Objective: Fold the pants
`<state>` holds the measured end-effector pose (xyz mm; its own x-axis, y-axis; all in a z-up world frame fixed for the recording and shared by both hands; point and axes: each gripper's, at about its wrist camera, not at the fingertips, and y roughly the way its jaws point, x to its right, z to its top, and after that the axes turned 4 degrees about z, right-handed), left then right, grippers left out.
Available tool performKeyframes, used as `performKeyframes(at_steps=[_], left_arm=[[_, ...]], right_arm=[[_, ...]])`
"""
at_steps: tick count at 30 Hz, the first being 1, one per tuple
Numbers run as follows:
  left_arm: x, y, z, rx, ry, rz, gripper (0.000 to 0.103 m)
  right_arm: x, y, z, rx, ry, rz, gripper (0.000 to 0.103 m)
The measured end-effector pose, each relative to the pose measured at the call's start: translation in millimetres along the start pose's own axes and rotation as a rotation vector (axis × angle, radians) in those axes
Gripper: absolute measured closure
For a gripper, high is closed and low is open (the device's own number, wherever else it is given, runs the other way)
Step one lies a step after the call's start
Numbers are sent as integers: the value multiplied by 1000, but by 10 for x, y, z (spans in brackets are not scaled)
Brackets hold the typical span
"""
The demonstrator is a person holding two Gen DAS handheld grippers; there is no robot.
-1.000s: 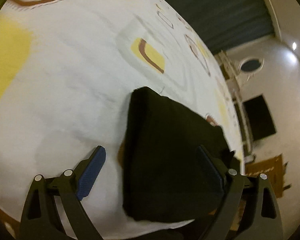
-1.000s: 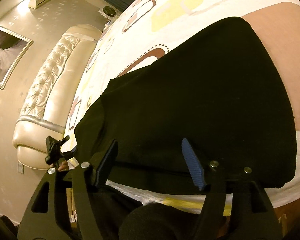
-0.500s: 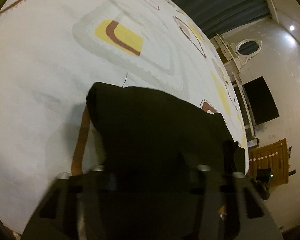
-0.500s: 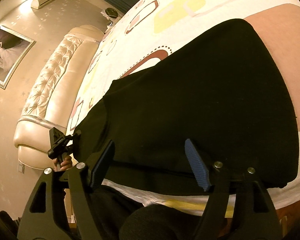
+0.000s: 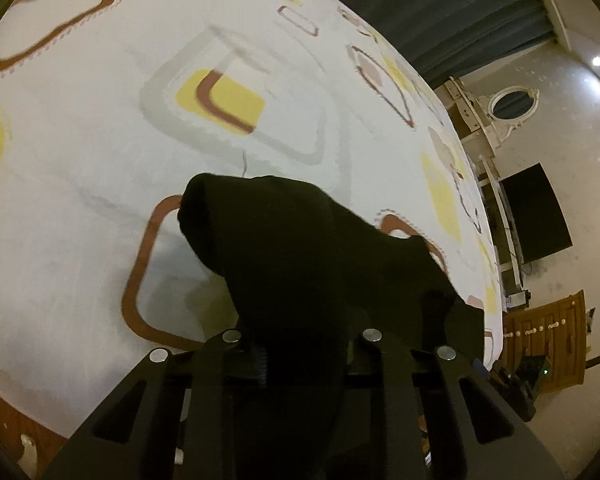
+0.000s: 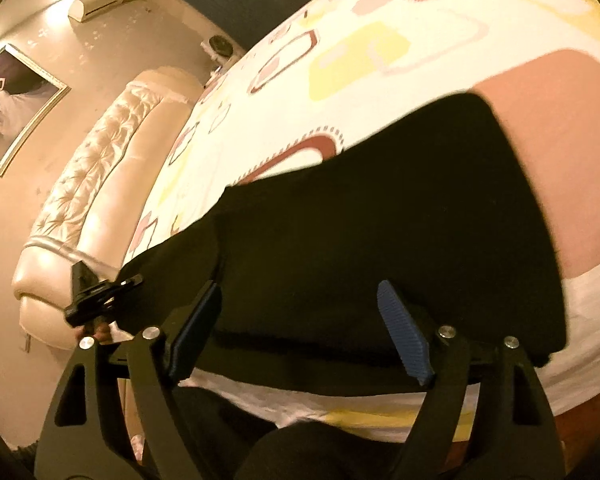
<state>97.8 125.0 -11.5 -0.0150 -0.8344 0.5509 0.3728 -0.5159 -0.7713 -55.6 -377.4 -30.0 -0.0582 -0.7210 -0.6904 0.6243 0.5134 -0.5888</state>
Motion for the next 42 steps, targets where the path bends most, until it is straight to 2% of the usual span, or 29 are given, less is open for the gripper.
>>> performKeyframes(at_steps=[5,10,15,20,26,29,36,42], left_arm=[[407,-197,15,-1,47,-1,81],[1016,-317,29,-11,132,16,81],[1672,-270,-18,-19,227,41,82],[2249,-44,-132,-39,303,51,82],[2880,427,-405,-80,387,69,83],[3153,705,-582,-94,436,100,83],[3524,1223,-921,-103,515,188,84],[3675,1475,-1136,-82,569,276,84]], right_arm=[[48,-161,60,60,47,-4,23],[69,-297,36,104,73,-22,22],[34,-414,21,124,79,-18,22],[35,-515,7,147,104,-9,22],[60,-621,1,176,115,-17,22],[112,-692,-9,191,128,-25,22],[317,-875,-20,225,176,-35,22],[490,-992,-38,251,211,-32,22]])
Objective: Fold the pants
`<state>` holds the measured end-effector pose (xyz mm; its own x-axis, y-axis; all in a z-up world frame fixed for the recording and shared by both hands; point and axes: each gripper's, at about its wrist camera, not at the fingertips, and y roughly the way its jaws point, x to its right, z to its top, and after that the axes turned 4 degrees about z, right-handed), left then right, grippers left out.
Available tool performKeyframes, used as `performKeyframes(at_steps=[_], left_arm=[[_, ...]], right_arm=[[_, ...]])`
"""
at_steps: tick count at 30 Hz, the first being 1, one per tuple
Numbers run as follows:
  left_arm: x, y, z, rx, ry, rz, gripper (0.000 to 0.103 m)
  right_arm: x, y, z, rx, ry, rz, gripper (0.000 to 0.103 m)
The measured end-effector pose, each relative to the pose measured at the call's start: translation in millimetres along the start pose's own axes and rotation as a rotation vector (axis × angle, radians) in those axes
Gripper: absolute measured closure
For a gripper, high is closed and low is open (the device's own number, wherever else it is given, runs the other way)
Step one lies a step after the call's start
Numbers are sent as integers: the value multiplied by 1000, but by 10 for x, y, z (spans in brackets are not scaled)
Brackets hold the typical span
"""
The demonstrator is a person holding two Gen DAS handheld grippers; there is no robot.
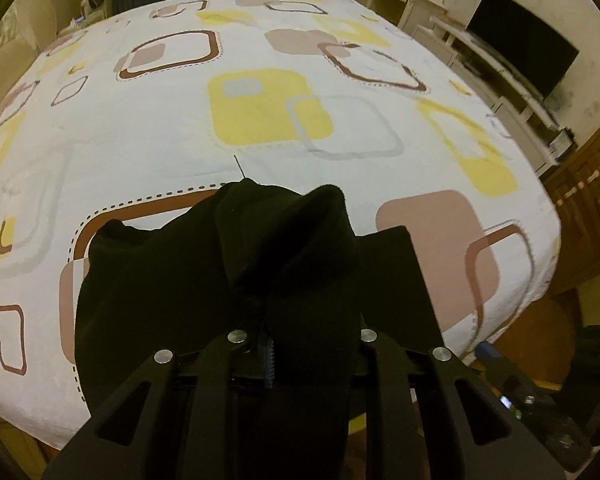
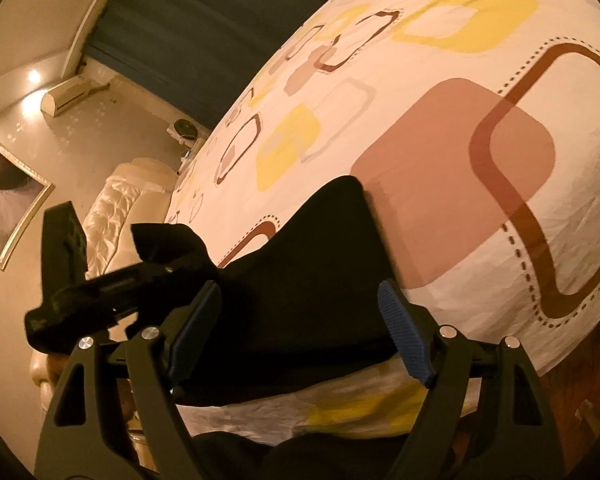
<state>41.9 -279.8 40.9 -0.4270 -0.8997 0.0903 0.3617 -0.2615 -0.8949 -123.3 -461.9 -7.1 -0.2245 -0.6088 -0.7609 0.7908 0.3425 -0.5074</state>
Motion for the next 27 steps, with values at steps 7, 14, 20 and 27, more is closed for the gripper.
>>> performKeyframes(at_steps=[7,14,20,27], left_arm=[[224,146,-59,1,28,107,84],[437,259,-112,17,51,214,84],[584,382,-172,26,75,292,84],[711,510,-235,39,104,369,84]], right_arm=[[189,-44,-24,7,40,4,22],[379,-105,-44,15,80,7,22],[505,-179,-100,15,104,6,22],[637,-212,-143,14,138,1,22]])
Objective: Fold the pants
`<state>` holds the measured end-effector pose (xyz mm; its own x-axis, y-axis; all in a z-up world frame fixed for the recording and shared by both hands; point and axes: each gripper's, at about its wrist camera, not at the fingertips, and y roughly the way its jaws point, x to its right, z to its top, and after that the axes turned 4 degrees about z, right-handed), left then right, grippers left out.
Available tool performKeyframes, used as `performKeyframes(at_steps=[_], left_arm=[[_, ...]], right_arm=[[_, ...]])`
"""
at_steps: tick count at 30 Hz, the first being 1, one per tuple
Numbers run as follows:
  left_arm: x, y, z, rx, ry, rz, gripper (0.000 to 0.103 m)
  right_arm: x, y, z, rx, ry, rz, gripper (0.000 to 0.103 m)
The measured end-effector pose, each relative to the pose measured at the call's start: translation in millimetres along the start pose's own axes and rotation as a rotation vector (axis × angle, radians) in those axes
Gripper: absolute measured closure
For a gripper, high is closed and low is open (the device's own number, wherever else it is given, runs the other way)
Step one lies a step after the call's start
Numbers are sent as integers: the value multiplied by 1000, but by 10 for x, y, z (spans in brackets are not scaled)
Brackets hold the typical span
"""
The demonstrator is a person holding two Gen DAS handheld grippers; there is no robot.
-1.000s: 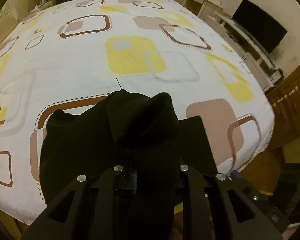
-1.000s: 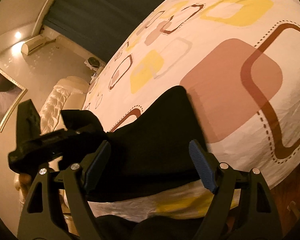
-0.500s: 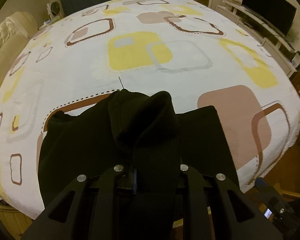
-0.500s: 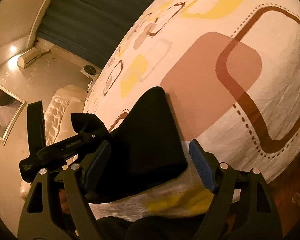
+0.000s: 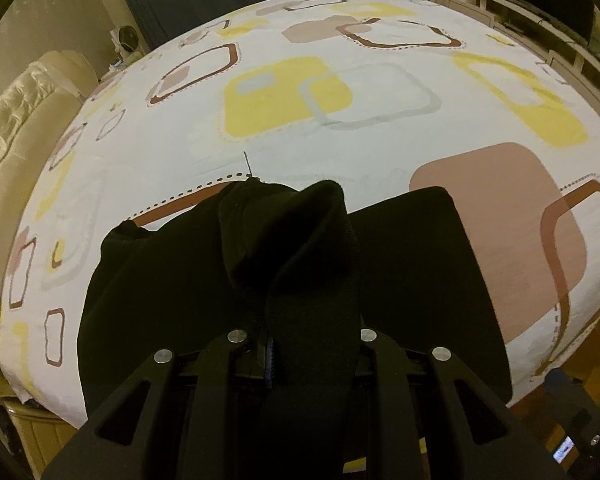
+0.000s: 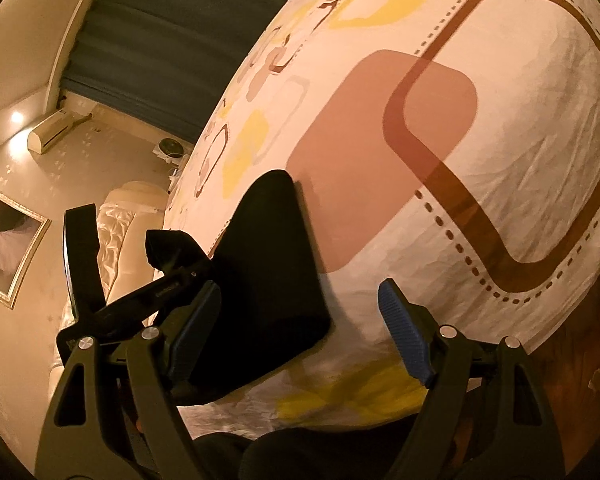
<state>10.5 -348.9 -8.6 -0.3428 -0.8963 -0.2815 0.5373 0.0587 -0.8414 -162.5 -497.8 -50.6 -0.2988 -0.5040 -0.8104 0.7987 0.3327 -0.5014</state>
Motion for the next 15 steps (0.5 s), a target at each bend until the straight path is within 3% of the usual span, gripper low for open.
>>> performKeyframes(at_steps=[15], left_arm=[[327,76,-114,47,68,170,83]], right_arm=[[184,-53,-6,8,46,2,22]])
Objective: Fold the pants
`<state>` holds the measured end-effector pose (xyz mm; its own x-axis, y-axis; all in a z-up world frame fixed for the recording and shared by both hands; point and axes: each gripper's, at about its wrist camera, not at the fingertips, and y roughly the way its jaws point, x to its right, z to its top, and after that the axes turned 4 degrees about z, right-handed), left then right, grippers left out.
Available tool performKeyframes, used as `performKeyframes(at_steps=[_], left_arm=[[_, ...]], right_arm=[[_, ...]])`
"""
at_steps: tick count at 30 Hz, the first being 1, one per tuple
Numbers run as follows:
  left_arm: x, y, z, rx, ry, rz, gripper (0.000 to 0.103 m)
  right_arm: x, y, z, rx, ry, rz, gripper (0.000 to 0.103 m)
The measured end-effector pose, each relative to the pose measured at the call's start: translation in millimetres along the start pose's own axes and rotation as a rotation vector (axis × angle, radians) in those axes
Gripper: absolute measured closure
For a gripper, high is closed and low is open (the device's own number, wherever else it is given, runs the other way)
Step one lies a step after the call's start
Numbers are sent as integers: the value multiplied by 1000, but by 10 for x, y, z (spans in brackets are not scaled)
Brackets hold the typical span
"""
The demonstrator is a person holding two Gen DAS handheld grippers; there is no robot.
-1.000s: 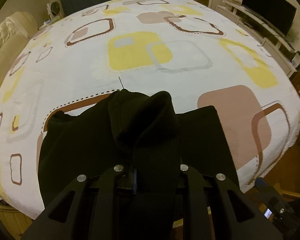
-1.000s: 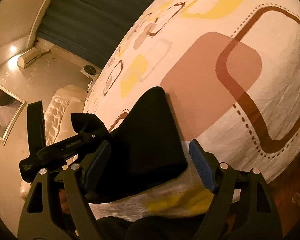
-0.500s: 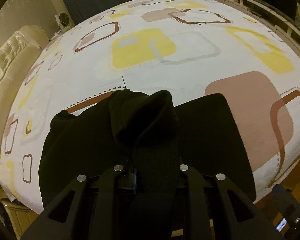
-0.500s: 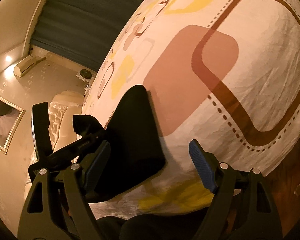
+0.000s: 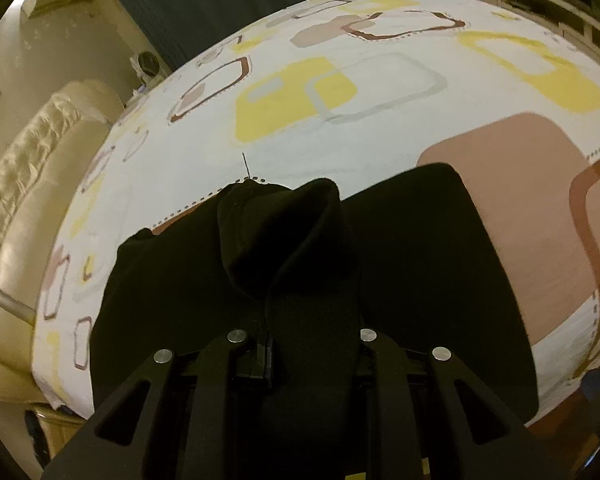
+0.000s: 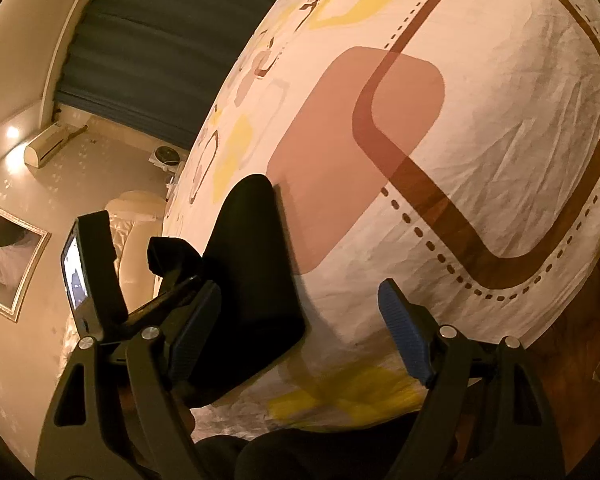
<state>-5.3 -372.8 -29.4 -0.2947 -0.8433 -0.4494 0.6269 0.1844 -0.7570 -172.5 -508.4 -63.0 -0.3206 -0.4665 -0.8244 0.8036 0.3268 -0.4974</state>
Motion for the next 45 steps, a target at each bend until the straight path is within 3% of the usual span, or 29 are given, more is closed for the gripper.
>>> performKeyframes(at_steps=[4,7,13,17,21,24,30,39,45], left_arm=[[58,-6,-41,24,21,7,79],[75,-43,-53,39,18,-19,65],[168,-253,-111,98,48,-111,42],[51,-398,-161,89,-4,-242,32],[-276,-516,-247,64,-89,-379,32],[-566,-623,-353,104,-117,-420,28],[-1325,-530,-547,166,-180,-437,21],[-2411,351,-952,79,-415,-403,20],[-2643,637,-1146,48,-475,-431,20]], right_arm=[[32,-26,0,2,6,-4,22],[35,-53,14,9,7,-8,22],[33,-102,27,21,3,-25,22],[36,-157,54,36,2,-40,22],[-22,-181,55,39,-18,-49,22],[-117,-173,39,32,-40,-38,22],[-338,-82,-5,-5,-82,8,22],[-585,249,-88,-123,-147,47,22],[-721,492,47,-181,-178,70,19]])
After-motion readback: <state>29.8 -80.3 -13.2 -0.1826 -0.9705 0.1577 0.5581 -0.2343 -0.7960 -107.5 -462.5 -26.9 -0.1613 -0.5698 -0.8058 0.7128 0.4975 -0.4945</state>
